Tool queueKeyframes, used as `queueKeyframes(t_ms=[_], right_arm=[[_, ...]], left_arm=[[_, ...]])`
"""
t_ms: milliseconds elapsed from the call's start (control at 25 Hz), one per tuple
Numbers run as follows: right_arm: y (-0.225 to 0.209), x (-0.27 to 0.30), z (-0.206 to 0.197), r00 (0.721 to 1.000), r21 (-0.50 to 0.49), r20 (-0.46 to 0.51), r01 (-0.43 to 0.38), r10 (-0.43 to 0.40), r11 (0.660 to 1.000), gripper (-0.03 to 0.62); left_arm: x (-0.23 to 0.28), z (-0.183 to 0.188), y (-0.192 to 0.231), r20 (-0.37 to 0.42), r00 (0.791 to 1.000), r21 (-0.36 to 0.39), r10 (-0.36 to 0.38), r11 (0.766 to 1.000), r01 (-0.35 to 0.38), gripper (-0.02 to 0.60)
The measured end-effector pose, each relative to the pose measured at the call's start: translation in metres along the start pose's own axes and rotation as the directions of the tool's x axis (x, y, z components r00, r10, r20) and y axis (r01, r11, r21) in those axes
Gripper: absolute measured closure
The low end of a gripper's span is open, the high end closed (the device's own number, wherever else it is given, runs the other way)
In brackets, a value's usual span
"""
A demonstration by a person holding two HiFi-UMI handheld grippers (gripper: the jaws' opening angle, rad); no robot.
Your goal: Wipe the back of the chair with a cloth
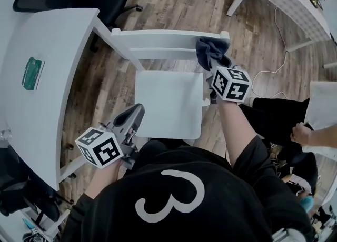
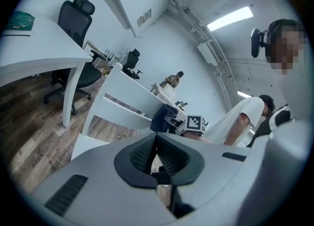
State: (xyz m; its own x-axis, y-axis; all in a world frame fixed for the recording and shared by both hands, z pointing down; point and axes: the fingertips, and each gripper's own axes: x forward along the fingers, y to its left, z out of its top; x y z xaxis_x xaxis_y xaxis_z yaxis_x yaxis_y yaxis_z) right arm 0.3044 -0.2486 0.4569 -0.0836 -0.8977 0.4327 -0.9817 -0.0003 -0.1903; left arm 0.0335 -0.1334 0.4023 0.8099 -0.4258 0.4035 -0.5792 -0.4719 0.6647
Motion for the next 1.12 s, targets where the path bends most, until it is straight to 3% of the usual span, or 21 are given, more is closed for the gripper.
queueKeyframes(t_ms=[160, 520, 1120], right_arm=[[0.007, -0.012, 0.000, 1.000, -0.041, 0.009, -0.006, 0.006, 0.999, 0.542], [0.060, -0.035, 0.000, 0.994, -0.106, 0.023, -0.103, 0.106, 0.989, 0.542], [0.224, 0.015, -0.031, 0.946, -0.188, -0.109, -0.321, 0.305, 0.928, 0.542]], left_arm=[[-0.001, 0.003, 0.001, -0.004, 1.000, -0.005, 0.000, 1.000, 0.000, 0.568], [0.001, 0.009, 0.025, -0.028, 0.999, -0.023, -0.018, 1.000, 0.018, 0.568], [-0.019, 0.026, 0.093, -0.052, 0.996, -0.073, -0.078, 0.995, 0.074, 0.568]])
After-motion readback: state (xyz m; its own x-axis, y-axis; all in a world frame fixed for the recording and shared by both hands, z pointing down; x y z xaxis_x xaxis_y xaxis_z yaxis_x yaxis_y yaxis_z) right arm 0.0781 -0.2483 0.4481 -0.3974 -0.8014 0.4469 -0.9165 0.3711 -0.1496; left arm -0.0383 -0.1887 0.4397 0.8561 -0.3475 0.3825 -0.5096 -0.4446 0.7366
